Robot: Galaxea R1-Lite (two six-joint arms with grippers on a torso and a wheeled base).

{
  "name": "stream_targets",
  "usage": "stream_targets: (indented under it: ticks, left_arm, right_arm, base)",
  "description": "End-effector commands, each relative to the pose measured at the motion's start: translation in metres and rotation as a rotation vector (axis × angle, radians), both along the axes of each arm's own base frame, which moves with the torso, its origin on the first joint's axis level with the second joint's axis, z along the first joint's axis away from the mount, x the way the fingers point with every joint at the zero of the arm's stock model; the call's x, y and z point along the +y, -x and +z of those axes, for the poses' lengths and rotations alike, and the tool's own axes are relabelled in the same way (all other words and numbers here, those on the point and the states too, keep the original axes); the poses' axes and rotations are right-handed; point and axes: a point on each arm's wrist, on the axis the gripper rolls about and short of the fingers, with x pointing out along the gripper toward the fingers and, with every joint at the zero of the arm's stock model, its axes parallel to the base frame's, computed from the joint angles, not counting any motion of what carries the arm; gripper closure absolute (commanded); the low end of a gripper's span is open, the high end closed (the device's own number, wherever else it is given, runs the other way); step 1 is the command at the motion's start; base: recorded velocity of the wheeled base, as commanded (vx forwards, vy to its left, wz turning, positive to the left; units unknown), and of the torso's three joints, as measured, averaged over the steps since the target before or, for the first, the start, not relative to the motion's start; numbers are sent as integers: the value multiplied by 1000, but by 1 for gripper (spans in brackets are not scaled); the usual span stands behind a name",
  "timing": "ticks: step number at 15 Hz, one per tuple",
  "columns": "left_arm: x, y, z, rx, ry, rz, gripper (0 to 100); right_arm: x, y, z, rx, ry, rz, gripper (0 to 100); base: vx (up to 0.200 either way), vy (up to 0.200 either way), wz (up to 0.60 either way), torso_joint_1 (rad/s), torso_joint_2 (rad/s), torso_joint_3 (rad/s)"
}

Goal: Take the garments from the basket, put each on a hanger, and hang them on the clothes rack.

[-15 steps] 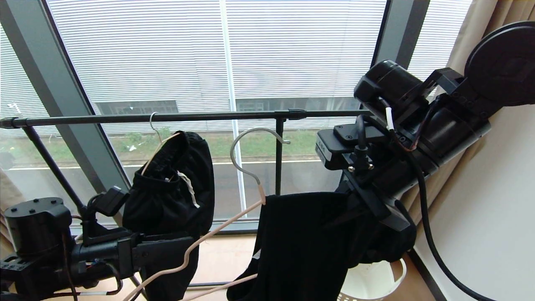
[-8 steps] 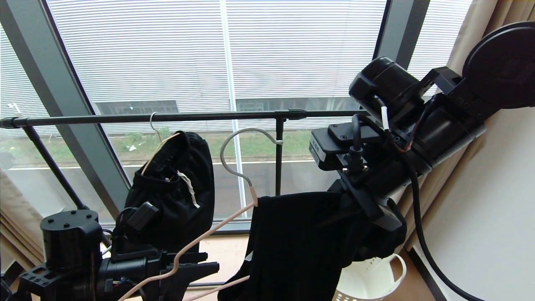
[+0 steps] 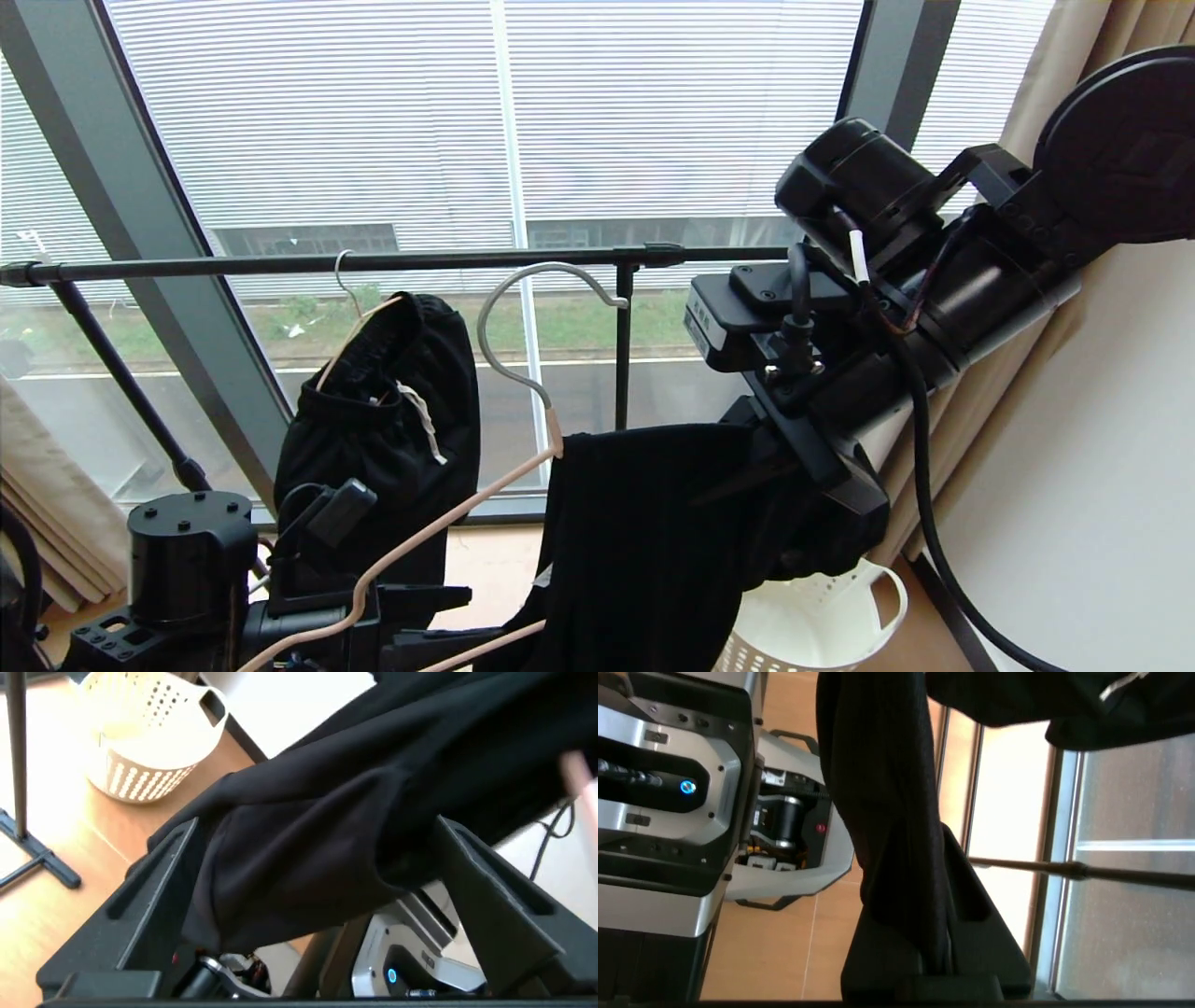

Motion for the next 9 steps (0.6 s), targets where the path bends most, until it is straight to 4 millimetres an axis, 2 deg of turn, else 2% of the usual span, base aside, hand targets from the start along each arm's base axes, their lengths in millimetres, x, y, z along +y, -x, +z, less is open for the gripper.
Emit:
stream_targets:
  ticks: [1,5,6,9]
  left_arm:
    - [-1,0,-3,12,-8,1,0]
    - [-4,0,-6,21,-15,-5,0]
    - [-4,0,-6,22,-14,-6,100]
    - [-4,0,-6,22,-14,-7,100]
  right_arm:
    - [0,1,0,0,0,1,100]
    - [-1,2,2,6,-12,9,100]
    - [-1,3,2,9,-18,13,100]
    - [-2,4,5,3,-24,13,100]
  base:
    - [0,0,0,0,0,0]
    - [0,0,0,0,0,0]
    - [0,0,0,0,0,0]
    - [0,0,0,0,0,0]
